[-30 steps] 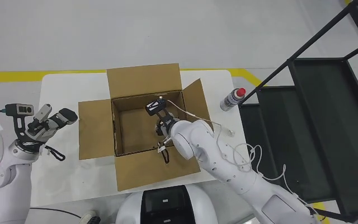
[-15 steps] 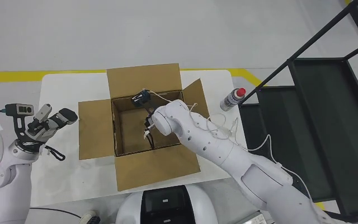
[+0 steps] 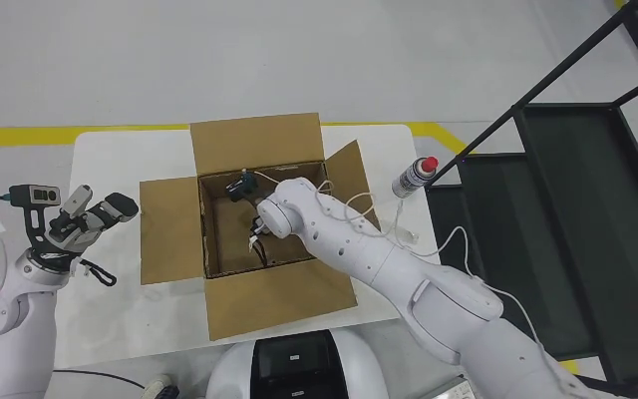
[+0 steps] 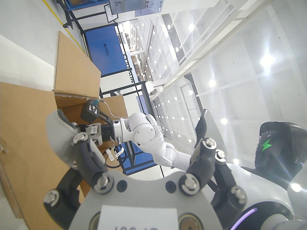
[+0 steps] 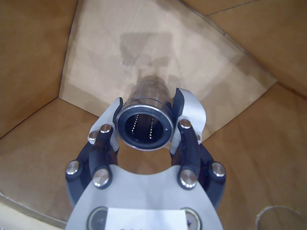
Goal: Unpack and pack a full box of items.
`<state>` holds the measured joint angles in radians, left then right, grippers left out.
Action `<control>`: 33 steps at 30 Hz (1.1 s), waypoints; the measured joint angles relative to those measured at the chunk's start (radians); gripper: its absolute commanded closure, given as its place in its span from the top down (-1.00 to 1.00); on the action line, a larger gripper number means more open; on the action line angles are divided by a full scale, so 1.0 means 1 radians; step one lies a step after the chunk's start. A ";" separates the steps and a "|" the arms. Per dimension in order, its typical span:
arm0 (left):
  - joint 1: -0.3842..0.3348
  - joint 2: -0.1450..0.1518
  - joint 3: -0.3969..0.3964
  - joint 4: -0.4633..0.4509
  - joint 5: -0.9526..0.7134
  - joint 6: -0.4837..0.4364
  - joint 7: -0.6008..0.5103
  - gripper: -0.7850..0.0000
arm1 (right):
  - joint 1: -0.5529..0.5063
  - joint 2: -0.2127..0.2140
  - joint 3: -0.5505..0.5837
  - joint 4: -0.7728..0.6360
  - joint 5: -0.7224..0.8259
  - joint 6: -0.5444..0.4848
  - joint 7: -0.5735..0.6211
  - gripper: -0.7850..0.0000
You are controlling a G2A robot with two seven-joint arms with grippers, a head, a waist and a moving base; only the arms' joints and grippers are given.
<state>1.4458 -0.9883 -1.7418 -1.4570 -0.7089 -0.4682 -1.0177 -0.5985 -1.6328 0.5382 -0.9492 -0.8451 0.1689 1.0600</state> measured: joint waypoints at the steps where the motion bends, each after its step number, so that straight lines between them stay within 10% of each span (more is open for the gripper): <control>1: 0.000 0.000 0.000 0.000 0.000 0.000 0.000 1.00 | 0.002 -0.004 0.000 0.012 0.006 -0.008 -0.004 -1.00; 5: 0.000 0.000 0.000 0.000 0.000 0.000 0.000 1.00 | 0.012 -0.019 0.002 0.064 0.029 -0.040 -0.021 -1.00; 7: 0.000 0.000 0.000 0.000 0.000 0.000 0.000 1.00 | 0.015 -0.024 0.005 0.083 0.037 -0.050 -0.029 -0.30; 8: 0.000 0.000 0.000 0.000 0.000 0.000 0.000 1.00 | 0.016 -0.028 0.006 0.094 0.041 -0.055 -0.034 0.98; 21: 0.000 0.000 0.000 0.000 0.000 0.000 0.000 1.00 | -0.041 0.001 0.067 0.011 -0.011 -0.042 -0.055 1.00; 33: 0.000 0.000 0.000 0.000 0.000 0.000 0.000 1.00 | -0.509 0.187 0.340 -0.769 -0.416 -0.043 -0.025 1.00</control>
<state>1.4458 -0.9883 -1.7418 -1.4570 -0.7089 -0.4682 -1.0177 -1.1073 -1.4455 0.8778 -1.7180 -1.2615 0.1260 1.0347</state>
